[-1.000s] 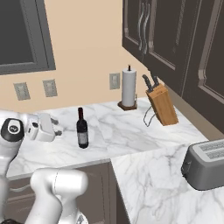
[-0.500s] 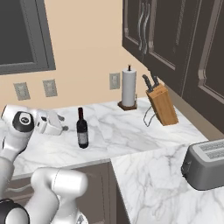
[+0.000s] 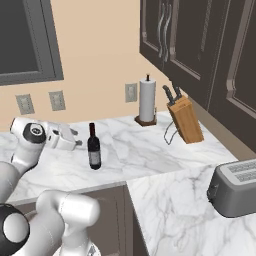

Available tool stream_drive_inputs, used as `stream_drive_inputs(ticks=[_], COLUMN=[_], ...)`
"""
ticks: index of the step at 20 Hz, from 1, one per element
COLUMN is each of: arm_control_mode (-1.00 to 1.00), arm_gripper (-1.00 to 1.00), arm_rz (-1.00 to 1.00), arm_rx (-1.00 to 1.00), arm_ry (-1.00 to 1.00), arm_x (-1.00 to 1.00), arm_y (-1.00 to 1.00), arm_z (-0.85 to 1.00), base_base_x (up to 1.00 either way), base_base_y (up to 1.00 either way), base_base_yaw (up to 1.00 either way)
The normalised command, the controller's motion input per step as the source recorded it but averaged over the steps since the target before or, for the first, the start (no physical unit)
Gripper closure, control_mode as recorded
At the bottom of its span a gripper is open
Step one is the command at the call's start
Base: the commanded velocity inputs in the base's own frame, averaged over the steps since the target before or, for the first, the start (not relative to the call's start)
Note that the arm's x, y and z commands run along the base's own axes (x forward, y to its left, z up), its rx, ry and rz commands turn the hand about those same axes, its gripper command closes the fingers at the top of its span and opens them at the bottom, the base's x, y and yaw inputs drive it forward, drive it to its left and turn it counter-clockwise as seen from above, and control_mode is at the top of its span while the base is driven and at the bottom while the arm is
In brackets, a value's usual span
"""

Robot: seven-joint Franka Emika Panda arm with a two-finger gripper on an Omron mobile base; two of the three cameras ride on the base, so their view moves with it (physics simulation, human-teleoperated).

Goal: There is a wine glass and glass cup on the dining counter. Place the wine bottle next to the wine glass and the juice bottle next to the glass cup.

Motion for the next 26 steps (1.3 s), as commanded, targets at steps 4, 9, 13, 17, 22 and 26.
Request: stream_drive_inputs(ticks=[4, 9, 13, 17, 22, 26], arm_control_mode=[-1.00, -1.00, -1.00, -1.00, -1.00, -1.00], arm_gripper=[-1.00, -1.00, -1.00, -1.00, -1.00, -1.00], arm_rz=[0.00, 0.00, 0.00, 0.00, 0.00, 0.00], arm_rx=[-0.04, -0.05, -0.04, -0.03, -0.04, -0.03], arm_ry=[0.00, -0.01, -0.01, 0.00, 0.00, 0.00], arm_x=[0.19, 0.20, 0.16, 0.18, 0.25, 0.25], arm_y=[0.00, -0.07, -0.09, -0.09, -0.01, -0.01], arm_z=[-0.12, -0.10, -0.06, -0.09, -0.19, -0.14], base_base_x=[0.00, 0.00, 0.00, 0.00, 0.00, 0.00], base_base_y=[0.00, 0.00, 0.00, 0.00, 0.00, 0.00], base_base_yaw=[0.00, 0.00, 0.00, 0.00, 0.00, 0.00])
